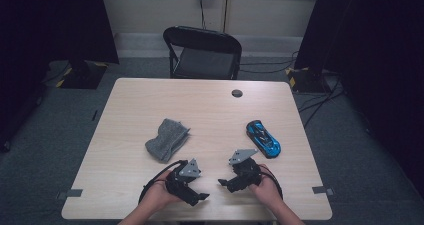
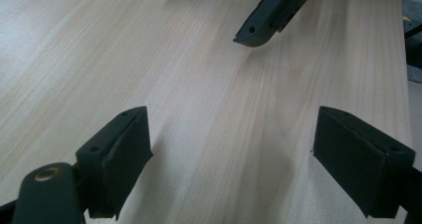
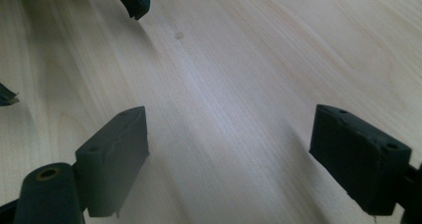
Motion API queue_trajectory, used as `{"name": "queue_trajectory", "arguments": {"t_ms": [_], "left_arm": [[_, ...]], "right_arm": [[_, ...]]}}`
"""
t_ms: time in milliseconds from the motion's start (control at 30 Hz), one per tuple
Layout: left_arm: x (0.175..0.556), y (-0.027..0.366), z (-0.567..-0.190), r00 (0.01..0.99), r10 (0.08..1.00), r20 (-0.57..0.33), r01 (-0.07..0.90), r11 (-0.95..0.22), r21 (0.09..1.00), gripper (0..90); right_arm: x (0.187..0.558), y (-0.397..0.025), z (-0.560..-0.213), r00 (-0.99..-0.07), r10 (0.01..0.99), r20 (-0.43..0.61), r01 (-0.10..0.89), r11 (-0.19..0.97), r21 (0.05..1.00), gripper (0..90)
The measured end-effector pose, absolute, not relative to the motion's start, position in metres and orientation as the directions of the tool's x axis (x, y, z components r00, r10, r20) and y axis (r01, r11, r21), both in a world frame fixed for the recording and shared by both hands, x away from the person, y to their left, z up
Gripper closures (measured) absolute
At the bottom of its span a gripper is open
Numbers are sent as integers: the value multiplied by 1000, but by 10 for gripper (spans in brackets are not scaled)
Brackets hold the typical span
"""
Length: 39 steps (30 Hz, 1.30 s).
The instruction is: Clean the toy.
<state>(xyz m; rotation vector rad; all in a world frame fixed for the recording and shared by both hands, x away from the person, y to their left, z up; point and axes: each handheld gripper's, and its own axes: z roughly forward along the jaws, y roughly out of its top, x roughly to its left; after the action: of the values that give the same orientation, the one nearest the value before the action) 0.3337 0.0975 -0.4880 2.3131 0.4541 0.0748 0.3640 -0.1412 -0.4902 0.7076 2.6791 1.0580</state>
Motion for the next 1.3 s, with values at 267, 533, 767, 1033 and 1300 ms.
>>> {"name": "queue_trajectory", "arguments": {"t_ms": [267,533,767,1033,1300], "left_arm": [[332,96,-490,938,338,-73,290,-655,698,144],[332,95,-493,941,333,-64,282,-665,692,135],[332,94,-497,946,320,-52,266,-676,687,114],[331,92,-501,952,305,-26,237,-681,693,48],[334,94,-504,954,298,-28,230,-671,705,0]], "right_arm": [[361,-139,-493,-882,472,4,353,654,669,145],[360,-139,-495,-893,450,-9,332,671,664,147],[362,-141,-497,-895,446,7,334,661,672,142],[362,-142,-499,-896,444,19,336,649,682,140],[363,-148,-503,-906,423,21,308,625,717,121]]}}
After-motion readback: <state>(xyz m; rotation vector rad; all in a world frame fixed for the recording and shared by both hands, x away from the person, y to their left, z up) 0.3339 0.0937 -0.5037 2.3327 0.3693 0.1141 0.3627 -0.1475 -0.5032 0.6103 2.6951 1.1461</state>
